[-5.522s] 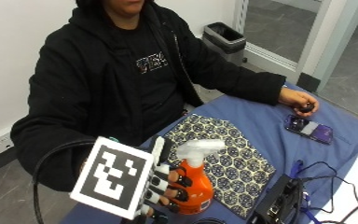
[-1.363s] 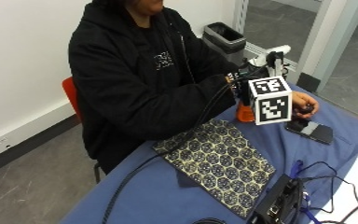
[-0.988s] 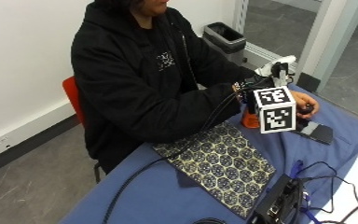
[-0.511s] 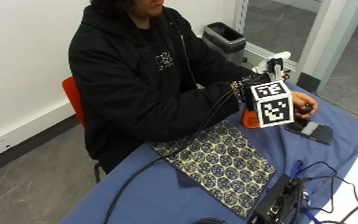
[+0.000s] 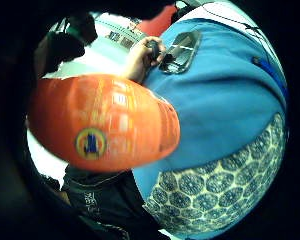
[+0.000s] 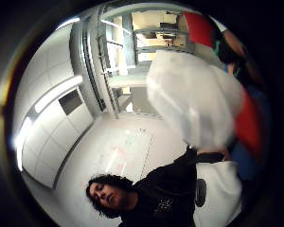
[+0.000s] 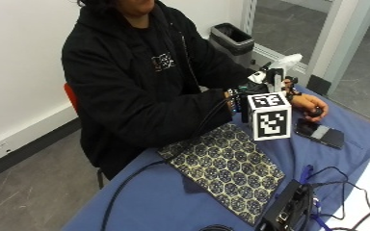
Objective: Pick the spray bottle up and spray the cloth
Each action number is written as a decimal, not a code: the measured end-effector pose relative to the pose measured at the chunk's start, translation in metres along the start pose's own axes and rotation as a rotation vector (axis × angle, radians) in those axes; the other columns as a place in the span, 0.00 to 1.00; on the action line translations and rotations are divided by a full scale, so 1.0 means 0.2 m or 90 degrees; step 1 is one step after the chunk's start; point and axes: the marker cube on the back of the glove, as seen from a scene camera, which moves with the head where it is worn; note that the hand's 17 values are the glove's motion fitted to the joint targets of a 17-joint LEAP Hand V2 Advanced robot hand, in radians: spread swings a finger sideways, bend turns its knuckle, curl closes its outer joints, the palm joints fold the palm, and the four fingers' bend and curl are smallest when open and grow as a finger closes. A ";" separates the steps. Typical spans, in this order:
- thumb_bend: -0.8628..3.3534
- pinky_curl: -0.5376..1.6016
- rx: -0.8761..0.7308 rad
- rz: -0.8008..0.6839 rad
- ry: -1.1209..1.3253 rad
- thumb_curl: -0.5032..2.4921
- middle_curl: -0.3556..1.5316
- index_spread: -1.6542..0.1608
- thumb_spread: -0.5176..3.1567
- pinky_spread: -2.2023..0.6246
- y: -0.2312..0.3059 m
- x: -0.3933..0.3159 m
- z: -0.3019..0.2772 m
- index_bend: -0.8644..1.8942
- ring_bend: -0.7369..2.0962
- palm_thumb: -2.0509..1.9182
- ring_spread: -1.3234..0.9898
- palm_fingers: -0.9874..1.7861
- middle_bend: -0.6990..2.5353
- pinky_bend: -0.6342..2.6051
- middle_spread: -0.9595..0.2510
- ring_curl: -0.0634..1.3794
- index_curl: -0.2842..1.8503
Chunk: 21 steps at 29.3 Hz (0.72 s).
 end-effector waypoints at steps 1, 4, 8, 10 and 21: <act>0.19 0.44 0.011 -0.003 0.018 0.40 0.48 0.77 0.43 0.78 0.04 0.00 -0.03 0.37 0.42 0.73 0.53 0.61 0.38 0.27 0.74 0.35 0.39; 0.19 0.43 0.040 -0.008 0.079 0.38 0.47 0.76 0.43 0.81 0.19 -0.03 -0.11 0.36 0.42 0.72 0.54 0.58 0.37 0.25 0.75 0.34 0.38; 0.19 0.41 0.047 -0.001 0.209 0.37 0.45 0.75 0.43 0.83 0.42 -0.02 -0.22 0.36 0.41 0.71 0.55 0.56 0.35 0.24 0.76 0.32 0.35; 0.19 0.40 0.052 0.004 0.286 0.36 0.44 0.75 0.43 0.84 0.53 -0.01 -0.27 0.37 0.40 0.70 0.56 0.55 0.35 0.23 0.77 0.31 0.35; 0.20 0.36 -0.067 0.017 0.547 0.33 0.42 0.74 0.46 0.85 1.01 -0.03 -0.49 0.37 0.41 0.69 0.56 0.52 0.34 0.23 0.77 0.31 0.32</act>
